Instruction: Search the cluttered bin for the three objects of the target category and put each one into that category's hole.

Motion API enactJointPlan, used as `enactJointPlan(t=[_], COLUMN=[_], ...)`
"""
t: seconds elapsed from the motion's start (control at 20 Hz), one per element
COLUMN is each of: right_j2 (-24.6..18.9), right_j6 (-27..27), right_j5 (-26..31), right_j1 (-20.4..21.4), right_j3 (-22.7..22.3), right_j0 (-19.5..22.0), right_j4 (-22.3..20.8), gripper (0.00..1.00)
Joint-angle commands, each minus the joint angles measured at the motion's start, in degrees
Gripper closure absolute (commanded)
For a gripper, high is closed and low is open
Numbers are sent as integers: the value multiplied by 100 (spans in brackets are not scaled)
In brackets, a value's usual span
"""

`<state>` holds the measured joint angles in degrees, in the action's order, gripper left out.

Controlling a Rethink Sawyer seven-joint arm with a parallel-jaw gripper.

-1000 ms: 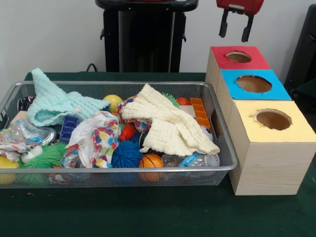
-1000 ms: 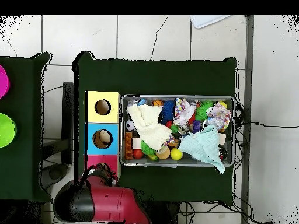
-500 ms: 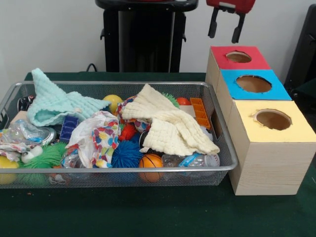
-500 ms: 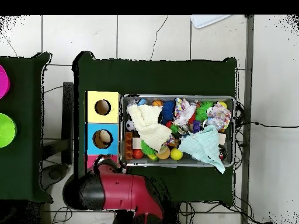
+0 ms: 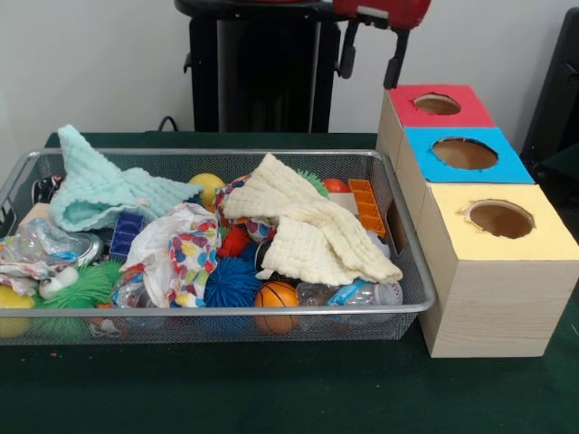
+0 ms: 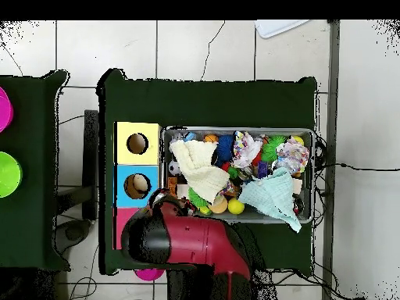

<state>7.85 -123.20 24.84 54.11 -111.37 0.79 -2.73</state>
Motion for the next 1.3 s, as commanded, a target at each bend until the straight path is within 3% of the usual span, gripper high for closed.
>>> enactJointPlan(t=[0.05,0.65,1.3], right_j2=[-924,-1468,-2322], right_j6=[803,975,1463], right_j5=[-16,95,82], right_j1=[-158,-170,-313], right_j3=[295,555,513], right_j0=[591,1287,2581], right_j4=[-509,-1114,-1891], gripper=[0,0,0])
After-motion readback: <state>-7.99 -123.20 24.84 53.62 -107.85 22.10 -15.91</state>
